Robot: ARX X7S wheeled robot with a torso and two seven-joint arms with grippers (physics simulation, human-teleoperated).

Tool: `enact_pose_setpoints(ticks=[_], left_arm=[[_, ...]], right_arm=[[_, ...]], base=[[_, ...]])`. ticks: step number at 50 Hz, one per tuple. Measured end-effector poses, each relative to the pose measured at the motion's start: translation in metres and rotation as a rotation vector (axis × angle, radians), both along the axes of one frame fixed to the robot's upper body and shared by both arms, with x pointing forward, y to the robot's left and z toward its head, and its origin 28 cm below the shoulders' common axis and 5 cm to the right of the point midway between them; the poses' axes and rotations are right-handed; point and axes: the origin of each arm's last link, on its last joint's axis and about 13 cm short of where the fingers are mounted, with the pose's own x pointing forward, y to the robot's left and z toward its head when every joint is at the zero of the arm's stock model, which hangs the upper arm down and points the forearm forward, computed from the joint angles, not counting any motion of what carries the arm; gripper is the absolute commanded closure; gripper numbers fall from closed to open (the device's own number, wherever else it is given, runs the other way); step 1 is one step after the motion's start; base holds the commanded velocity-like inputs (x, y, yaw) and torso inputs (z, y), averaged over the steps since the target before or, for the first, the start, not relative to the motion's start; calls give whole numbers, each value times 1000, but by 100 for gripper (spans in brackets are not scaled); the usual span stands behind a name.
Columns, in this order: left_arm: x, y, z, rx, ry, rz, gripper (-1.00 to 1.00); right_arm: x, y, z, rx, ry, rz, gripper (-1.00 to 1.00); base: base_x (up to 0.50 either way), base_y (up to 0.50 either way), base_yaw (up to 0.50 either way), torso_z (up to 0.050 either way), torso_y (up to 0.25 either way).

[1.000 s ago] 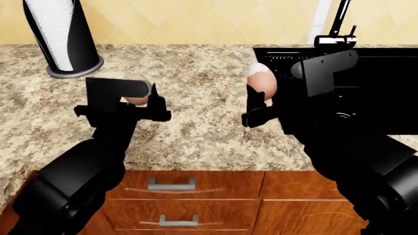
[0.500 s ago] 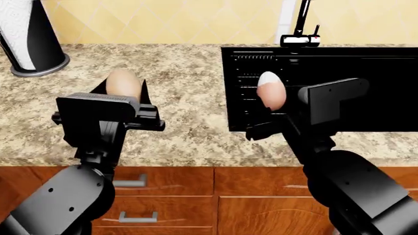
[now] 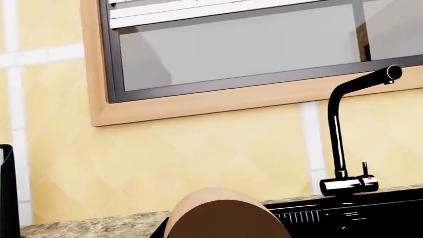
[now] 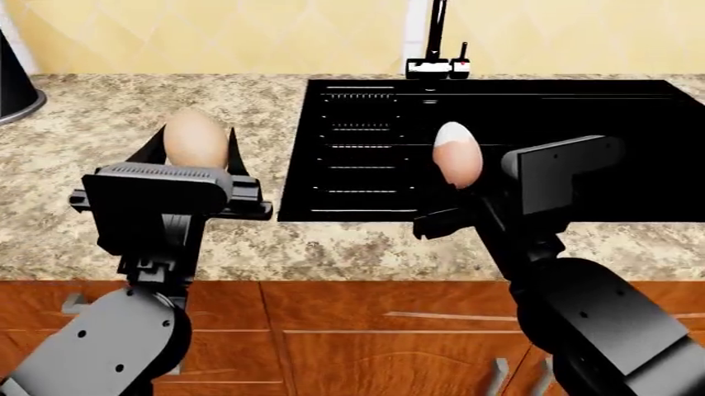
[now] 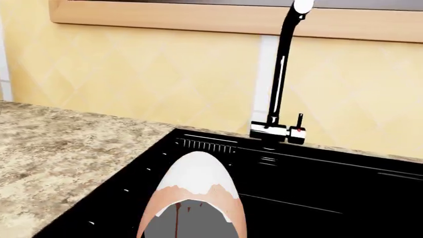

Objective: Place the eggs and milk next to the bowl.

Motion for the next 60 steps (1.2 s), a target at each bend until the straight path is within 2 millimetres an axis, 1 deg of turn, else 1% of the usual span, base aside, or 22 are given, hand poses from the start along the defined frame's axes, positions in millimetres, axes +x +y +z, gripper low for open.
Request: enact_pose_setpoints(ticks=[22,43,60], left_arm=[[-3,0,1,7,-15,20,100],[-7,0,6,-61,-6,15,100],[-7,-2,5,-35,-14,19,100]], right_arm=[[-3,0,2,3,-8,-10,100],[-8,3,5,-17,-26,-16,100],[-10,2,7,-15,-33,-23,100]], base=[[1,-500,0,0,0],[0,-500,0,0,0],[0,-500,0,0,0]])
